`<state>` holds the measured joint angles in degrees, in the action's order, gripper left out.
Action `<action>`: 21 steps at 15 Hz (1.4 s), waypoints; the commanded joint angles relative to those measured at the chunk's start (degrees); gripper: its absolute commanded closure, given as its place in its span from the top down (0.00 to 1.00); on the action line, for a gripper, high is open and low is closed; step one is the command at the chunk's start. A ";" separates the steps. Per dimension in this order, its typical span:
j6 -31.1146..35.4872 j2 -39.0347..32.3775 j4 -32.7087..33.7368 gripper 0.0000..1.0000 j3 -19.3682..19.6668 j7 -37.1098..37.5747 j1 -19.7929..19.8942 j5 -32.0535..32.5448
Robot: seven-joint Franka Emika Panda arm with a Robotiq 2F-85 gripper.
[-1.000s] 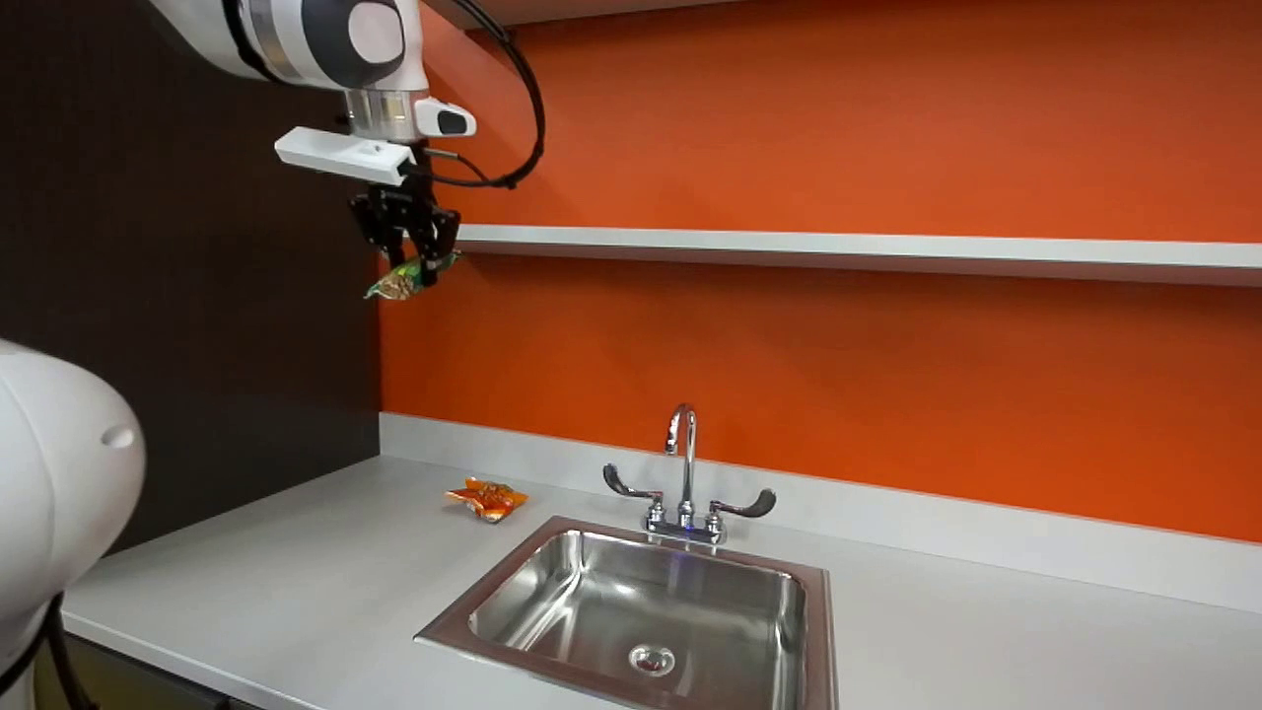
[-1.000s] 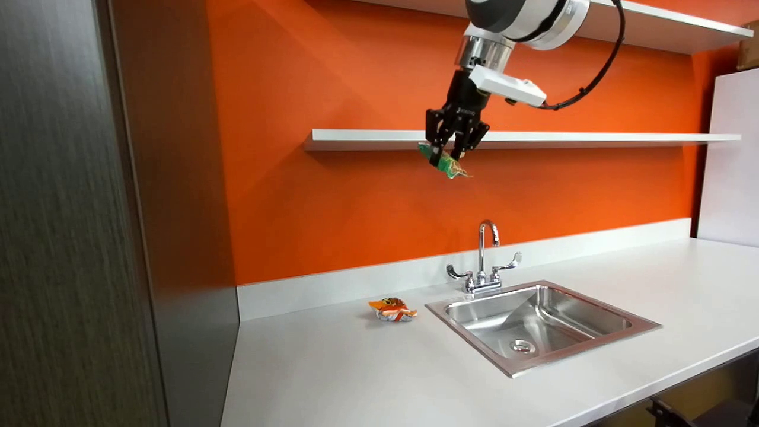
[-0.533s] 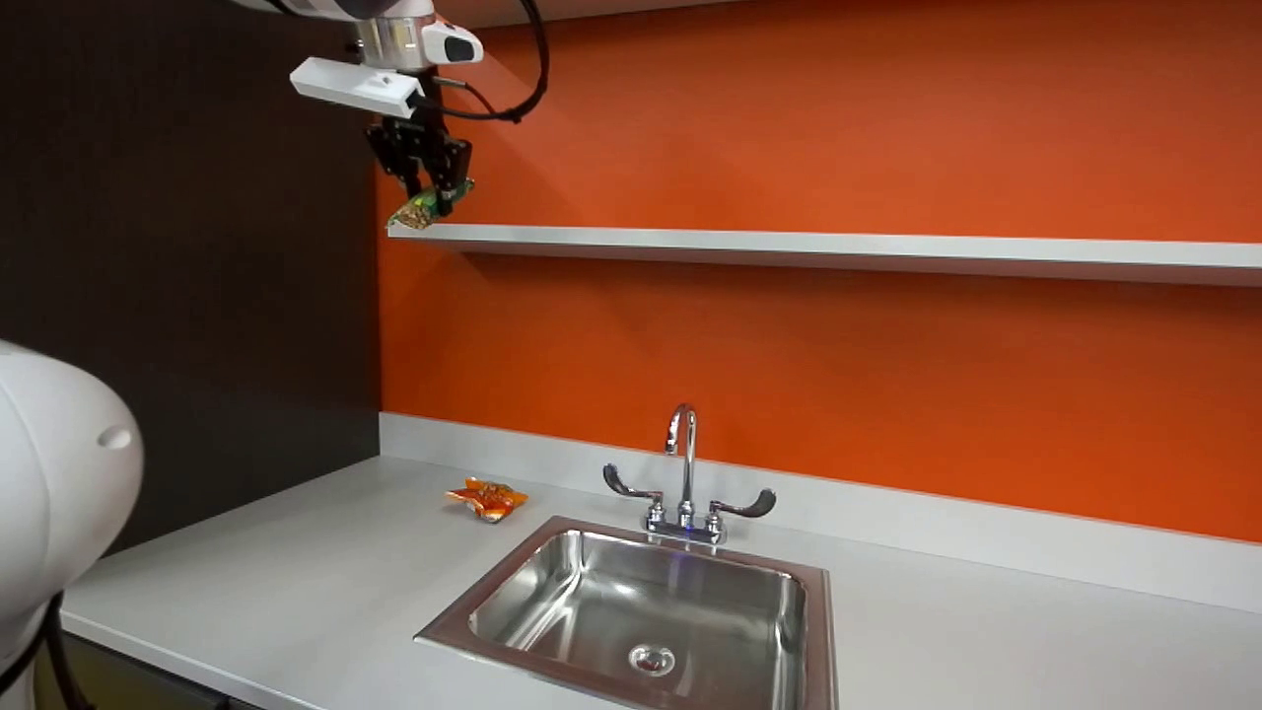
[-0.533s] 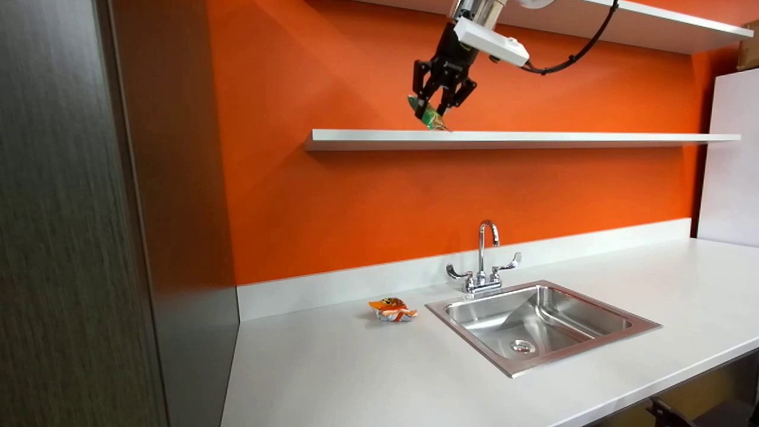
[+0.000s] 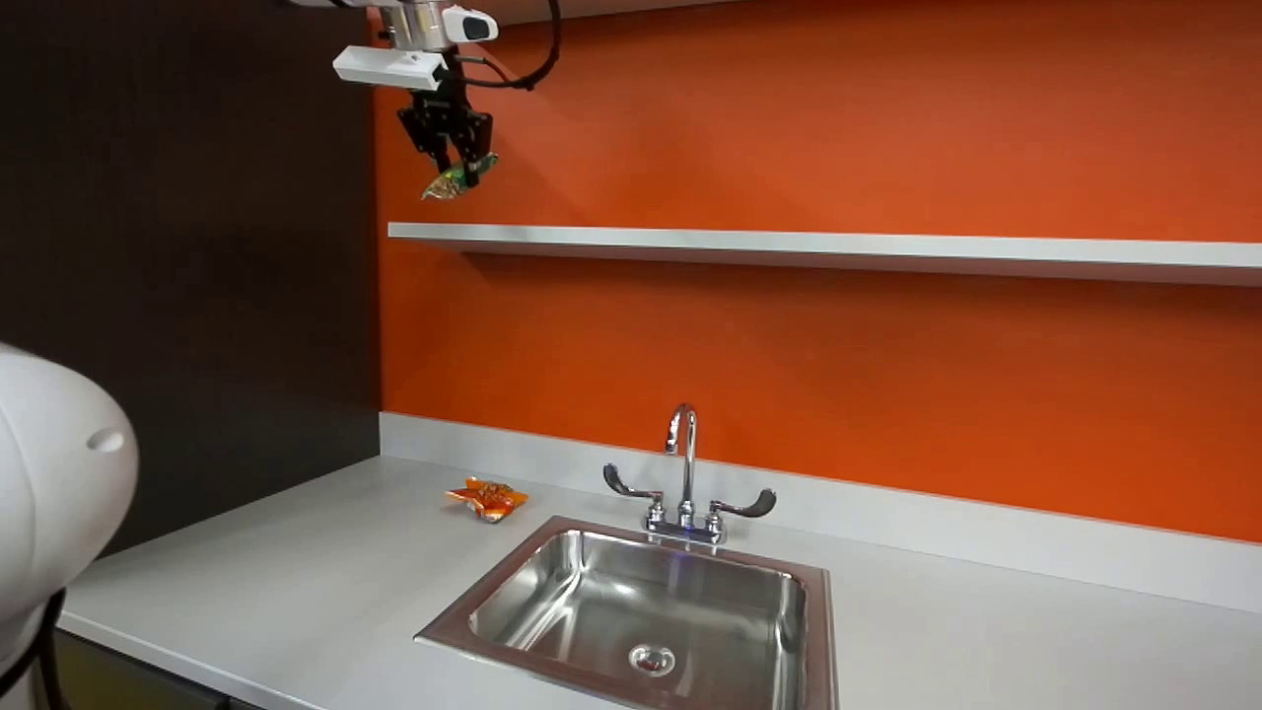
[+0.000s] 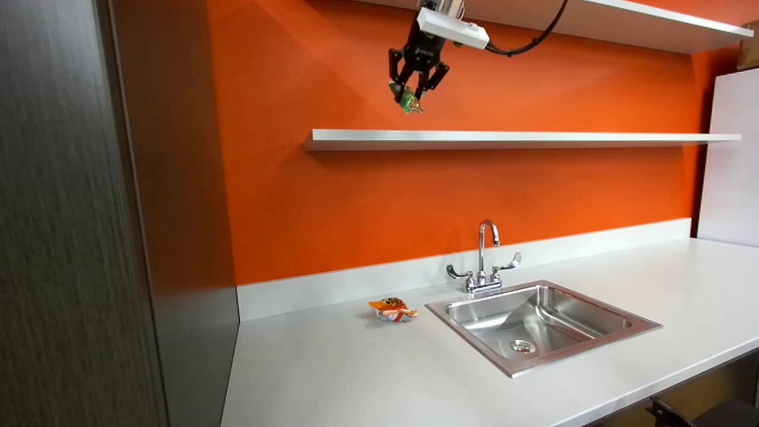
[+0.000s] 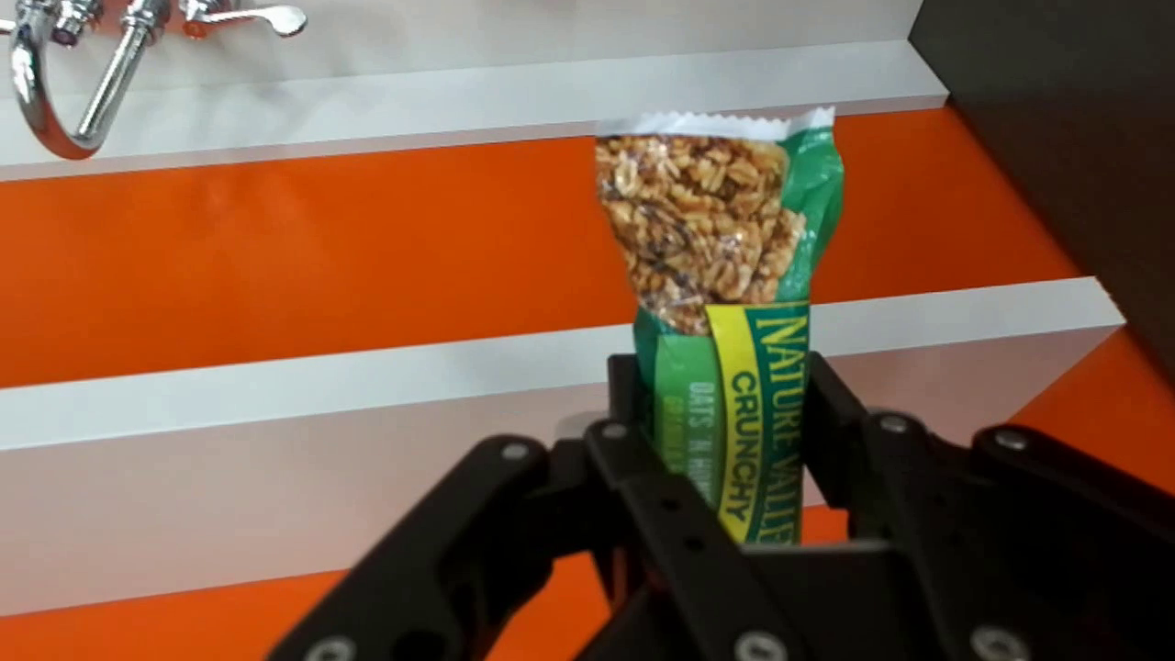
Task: Put the green snack packet on the bottom shelf
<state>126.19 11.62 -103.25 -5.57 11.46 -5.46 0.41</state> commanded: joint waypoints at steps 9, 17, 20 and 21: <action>-16.02 -24.81 33.26 0.18 0.84 6.00 -1.38 6.65; -22.79 -34.69 47.46 0.18 2.42 7.18 -4.05 7.35; -23.81 -37.25 50.20 0.18 2.46 7.57 -3.65 7.43; -24.30 -37.97 51.14 0.18 2.62 7.60 -3.61 7.44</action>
<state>105.27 -22.73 -58.34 -3.68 17.52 -8.57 6.59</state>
